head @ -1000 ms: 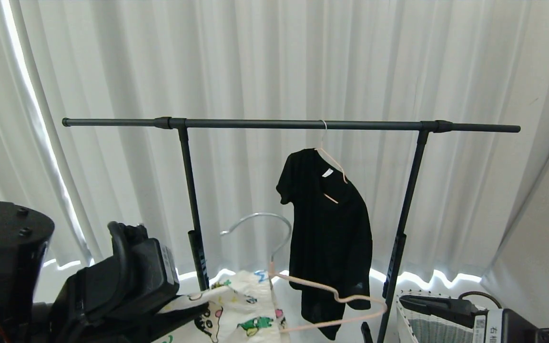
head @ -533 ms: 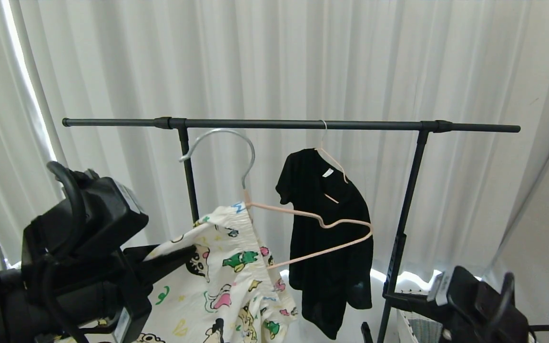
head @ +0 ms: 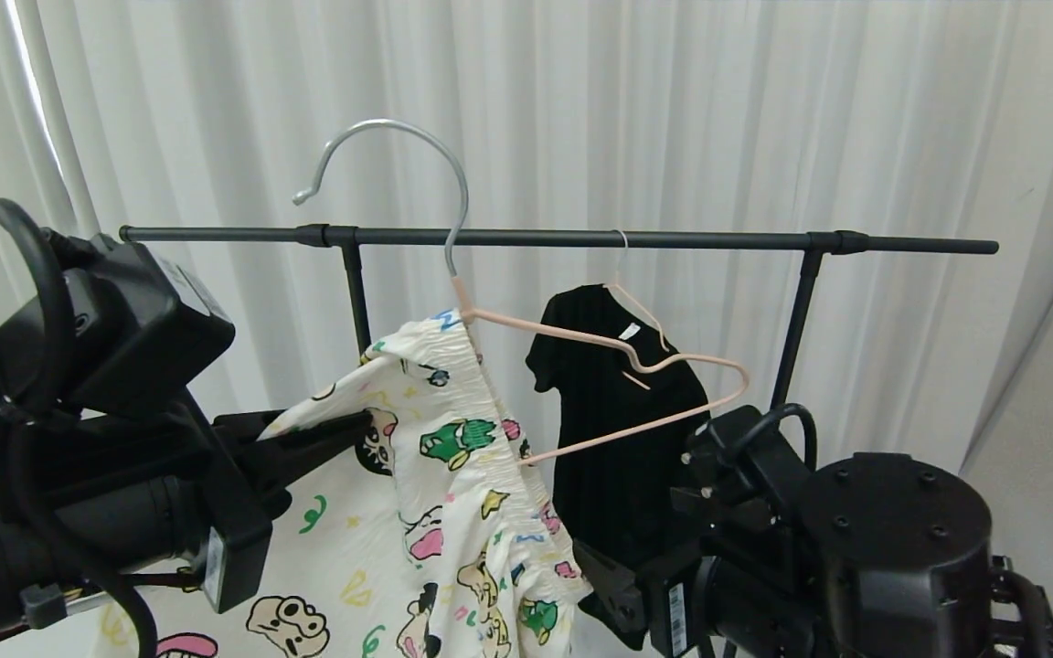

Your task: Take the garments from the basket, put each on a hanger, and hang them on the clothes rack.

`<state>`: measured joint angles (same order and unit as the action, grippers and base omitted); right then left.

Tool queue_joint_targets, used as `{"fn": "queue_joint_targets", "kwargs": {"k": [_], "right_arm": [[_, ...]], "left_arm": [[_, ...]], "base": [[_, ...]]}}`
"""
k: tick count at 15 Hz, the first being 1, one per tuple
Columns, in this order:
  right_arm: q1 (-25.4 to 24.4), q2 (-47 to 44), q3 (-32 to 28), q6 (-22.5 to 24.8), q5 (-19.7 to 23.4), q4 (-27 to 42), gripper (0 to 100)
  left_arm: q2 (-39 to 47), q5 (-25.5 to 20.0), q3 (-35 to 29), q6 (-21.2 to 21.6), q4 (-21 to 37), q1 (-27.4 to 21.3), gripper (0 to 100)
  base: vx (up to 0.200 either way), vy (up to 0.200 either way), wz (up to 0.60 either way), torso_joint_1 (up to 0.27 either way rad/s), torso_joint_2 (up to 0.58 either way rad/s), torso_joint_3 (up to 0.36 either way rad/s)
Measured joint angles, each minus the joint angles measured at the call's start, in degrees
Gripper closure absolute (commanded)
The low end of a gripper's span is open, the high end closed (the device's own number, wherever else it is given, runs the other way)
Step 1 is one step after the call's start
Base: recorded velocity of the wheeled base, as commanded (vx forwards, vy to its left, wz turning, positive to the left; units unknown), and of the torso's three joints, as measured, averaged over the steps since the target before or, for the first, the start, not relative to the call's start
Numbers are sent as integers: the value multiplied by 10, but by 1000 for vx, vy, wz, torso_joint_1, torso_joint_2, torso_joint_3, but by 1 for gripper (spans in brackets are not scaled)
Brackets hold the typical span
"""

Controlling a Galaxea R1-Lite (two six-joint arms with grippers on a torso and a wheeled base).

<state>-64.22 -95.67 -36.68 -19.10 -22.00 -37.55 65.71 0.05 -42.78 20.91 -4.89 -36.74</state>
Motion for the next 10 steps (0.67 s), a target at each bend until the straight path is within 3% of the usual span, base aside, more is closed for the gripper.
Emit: {"fn": "queue_joint_targets", "kwargs": {"k": [5, 9, 10], "right_arm": [[-62, -32, -7, -3, -1, 0, 0], [-70, -44, -7, -3, -11, 0, 0], [-71, -44, -6, -3, -13, 0, 100]], "left_arm": [[-1, 0, -2, 1, 0, 0, 100], [-6, 0, -2, 0, 0, -4, 100], [-7, 0, -2, 0, 0, -4, 100]], "base": [[0, 0, 0, 0, 0, 0], [0, 0, 0, 0, 0, 0], [0, 0, 0, 0, 0, 0]]}}
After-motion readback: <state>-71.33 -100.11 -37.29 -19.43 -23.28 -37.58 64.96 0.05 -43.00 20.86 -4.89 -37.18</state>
